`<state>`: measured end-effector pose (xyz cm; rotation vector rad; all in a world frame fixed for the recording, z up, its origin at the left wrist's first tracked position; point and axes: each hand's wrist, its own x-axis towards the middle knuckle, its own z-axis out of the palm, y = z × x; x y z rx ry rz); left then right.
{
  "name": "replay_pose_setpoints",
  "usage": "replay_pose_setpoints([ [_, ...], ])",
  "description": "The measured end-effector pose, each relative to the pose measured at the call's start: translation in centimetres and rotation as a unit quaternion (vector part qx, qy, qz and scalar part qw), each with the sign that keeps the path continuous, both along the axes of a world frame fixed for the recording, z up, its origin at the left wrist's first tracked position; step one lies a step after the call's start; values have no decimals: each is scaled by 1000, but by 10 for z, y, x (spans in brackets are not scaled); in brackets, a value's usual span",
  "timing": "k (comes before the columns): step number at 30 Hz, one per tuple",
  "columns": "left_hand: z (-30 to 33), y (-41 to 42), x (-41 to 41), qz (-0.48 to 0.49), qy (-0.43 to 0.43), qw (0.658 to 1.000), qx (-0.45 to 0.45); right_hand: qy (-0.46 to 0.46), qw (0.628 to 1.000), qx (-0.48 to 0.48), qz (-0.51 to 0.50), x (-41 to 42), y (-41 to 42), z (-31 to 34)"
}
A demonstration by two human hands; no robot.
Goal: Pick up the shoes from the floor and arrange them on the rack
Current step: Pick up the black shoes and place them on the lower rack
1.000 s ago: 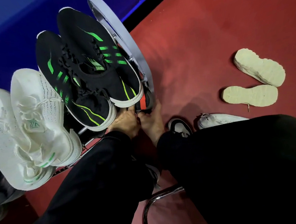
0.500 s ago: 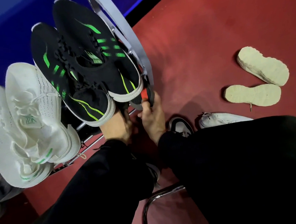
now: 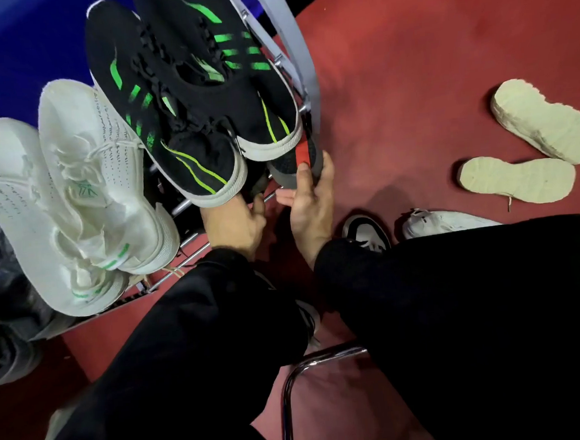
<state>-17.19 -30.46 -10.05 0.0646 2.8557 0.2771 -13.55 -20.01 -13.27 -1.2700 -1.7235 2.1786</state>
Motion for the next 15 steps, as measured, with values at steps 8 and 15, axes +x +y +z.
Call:
replay_pose_setpoints([
  [8, -9, -15, 5, -28, -29, 996, -86, -58, 990, 22, 125, -4, 20, -28],
  [15, -7, -65, 16, 59, -83, 992, -74, -96, 985, 14, 139, -13, 26, -35],
])
